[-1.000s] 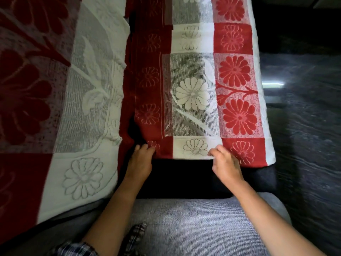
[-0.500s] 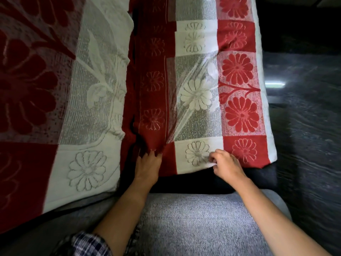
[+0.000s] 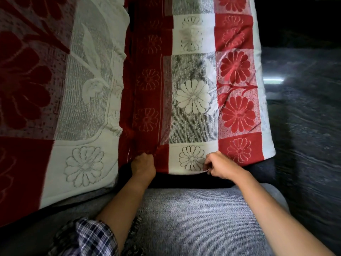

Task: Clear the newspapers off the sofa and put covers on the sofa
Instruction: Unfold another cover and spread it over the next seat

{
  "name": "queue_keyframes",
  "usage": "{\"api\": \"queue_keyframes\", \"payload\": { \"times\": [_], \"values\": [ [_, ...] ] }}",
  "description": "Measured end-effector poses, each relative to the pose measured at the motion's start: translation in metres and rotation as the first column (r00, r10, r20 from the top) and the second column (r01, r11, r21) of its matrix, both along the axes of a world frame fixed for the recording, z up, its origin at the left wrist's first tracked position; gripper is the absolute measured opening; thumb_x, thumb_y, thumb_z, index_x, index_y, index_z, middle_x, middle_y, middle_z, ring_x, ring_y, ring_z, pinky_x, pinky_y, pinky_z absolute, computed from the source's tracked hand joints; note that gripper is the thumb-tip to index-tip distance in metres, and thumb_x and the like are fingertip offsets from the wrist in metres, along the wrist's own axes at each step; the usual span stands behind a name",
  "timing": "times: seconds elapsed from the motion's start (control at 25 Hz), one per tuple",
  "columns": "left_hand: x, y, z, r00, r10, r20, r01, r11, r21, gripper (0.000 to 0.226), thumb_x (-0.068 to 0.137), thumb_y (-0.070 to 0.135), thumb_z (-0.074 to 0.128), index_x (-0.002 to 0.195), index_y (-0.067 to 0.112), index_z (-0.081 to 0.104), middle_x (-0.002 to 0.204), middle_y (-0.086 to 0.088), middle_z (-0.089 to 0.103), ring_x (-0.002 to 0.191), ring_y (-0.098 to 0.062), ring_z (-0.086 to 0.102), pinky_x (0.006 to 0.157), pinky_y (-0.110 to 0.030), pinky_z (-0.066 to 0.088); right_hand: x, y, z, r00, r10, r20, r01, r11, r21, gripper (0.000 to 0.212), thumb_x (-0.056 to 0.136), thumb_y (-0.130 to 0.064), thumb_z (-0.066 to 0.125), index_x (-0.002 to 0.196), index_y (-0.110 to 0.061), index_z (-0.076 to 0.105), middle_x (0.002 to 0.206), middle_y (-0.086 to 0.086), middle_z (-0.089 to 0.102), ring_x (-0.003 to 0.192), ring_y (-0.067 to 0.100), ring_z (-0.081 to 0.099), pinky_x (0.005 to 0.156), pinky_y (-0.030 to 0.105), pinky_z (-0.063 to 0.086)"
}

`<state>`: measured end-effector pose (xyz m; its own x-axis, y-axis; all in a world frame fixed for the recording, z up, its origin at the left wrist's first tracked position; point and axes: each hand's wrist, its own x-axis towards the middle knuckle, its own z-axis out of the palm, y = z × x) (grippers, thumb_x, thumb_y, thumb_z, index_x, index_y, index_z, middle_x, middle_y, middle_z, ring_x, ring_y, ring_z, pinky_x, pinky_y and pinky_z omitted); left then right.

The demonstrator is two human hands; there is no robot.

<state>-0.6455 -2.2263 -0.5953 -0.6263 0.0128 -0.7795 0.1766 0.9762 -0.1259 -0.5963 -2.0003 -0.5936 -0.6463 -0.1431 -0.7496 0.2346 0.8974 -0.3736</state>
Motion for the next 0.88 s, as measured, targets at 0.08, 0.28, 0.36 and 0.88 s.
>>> {"api": "queue_keyframes", "payload": {
  "times": [0.08, 0.28, 0.36, 0.88],
  "values": [
    [-0.001, 0.002, -0.002, 0.998, 0.021, 0.056, -0.02, 1.0, -0.012, 0.037, 0.091, 0.0, 0.04, 0.125, 0.005, 0.054, 0.132, -0.015, 0.05, 0.121, -0.03, 0.05, 0.096, -0.036, 0.044, -0.002, -0.002, 0.001, 0.999, 0.032, 0.041, -0.032, 0.999, -0.004, 0.036, 0.081, 0.004, 0.062, 0.115, -0.006, 0.059, 0.13, 0.004, 0.05, 0.096, 0.012, 0.056, 0.073, 0.009, 0.039],
    [-0.002, 0.005, 0.002, 0.988, 0.066, 0.141, -0.054, 0.995, -0.087, 0.038, 0.09, 0.003, 0.042, 0.126, 0.008, 0.053, 0.133, -0.012, 0.049, 0.123, -0.028, 0.049, 0.098, -0.036, 0.043, 0.003, 0.0, -0.009, 0.997, 0.02, 0.069, -0.022, 1.0, 0.016, 0.04, 0.08, 0.0, 0.064, 0.118, -0.01, 0.055, 0.126, 0.007, 0.048, 0.094, 0.015, 0.056, 0.082, 0.025, 0.048],
    [-0.004, 0.015, 0.009, 0.989, 0.02, 0.15, -0.001, 0.992, -0.127, 0.04, 0.09, 0.007, 0.044, 0.129, 0.011, 0.05, 0.136, -0.01, 0.047, 0.126, -0.028, 0.046, 0.098, -0.04, 0.042, 0.004, 0.001, -0.014, 0.999, -0.009, 0.045, 0.009, 1.0, -0.008, 0.039, 0.079, -0.002, 0.065, 0.117, -0.009, 0.058, 0.123, 0.008, 0.053, 0.102, 0.019, 0.058, 0.088, 0.029, 0.048],
    [0.022, 0.19, -0.006, 0.945, -0.326, -0.011, 0.274, 0.775, 0.569, 0.05, 0.078, 0.022, 0.069, 0.124, 0.012, 0.051, 0.123, -0.013, 0.056, 0.114, -0.031, 0.054, 0.088, -0.037, 0.044, 0.045, 0.124, -0.04, 0.277, -0.953, -0.126, 0.932, 0.298, -0.206, 0.022, 0.077, -0.008, 0.07, 0.068, -0.027, 0.062, 0.075, 0.003, 0.068, 0.075, 0.02, 0.064, 0.075, 0.042, 0.057]
  ]
}}
